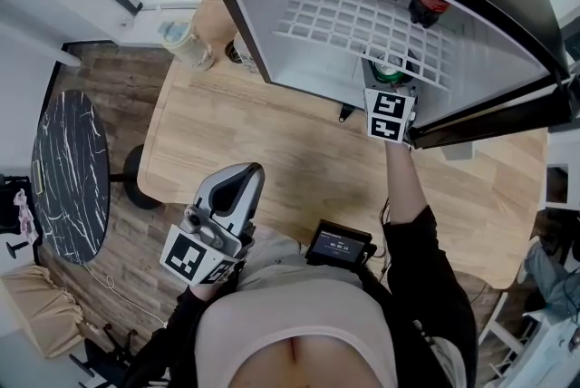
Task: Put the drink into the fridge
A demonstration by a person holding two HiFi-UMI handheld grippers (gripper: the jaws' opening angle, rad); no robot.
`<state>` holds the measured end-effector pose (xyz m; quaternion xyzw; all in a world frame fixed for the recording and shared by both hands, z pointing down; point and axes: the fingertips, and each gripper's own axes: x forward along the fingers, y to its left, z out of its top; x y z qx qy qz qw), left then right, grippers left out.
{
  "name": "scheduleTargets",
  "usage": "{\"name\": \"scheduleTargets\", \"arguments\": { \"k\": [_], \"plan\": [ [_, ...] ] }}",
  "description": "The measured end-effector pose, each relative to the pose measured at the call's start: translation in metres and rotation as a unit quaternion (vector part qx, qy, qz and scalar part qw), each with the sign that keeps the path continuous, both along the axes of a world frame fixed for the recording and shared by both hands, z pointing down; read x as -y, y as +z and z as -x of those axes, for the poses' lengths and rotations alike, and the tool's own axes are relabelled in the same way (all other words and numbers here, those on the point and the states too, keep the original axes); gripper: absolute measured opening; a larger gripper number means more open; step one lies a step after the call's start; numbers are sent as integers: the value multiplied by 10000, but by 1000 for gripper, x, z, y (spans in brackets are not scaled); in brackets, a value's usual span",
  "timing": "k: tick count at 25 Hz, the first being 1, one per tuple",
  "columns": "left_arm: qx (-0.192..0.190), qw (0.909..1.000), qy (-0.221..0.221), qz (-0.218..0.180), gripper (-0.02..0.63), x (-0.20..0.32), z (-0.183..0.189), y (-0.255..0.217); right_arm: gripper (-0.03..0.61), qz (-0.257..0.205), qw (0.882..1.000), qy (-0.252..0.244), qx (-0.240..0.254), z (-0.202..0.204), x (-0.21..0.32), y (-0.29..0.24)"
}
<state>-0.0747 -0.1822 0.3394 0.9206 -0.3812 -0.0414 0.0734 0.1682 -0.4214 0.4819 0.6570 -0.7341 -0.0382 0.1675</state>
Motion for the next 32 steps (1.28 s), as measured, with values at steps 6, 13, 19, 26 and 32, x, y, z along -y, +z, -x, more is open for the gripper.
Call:
{"name": "scheduleTargets", "arguments": {
  "k": [6, 13, 19, 26, 32],
  "plan": [
    [-6, 10000, -26, -19, 5, 1, 2, -1, 365, -321, 9994, -105, -19, 9, 3, -23],
    [-66, 10000, -37, 25, 5, 1, 2, 0, 364, -478, 9985, -168, -206, 16, 6, -25],
    [-72, 10000, -44, 16, 5, 3, 4, 0, 364, -693, 9975, 83, 112, 3, -4, -28],
    [-81, 10000, 57, 5, 5, 3, -2, -1, 364, -622, 9980, 63, -9, 4, -15, -25],
    [-63, 10000, 51, -1, 5, 4, 0, -2, 364, -516, 9981, 330, 73, -6, -23, -20]
  ]
}}
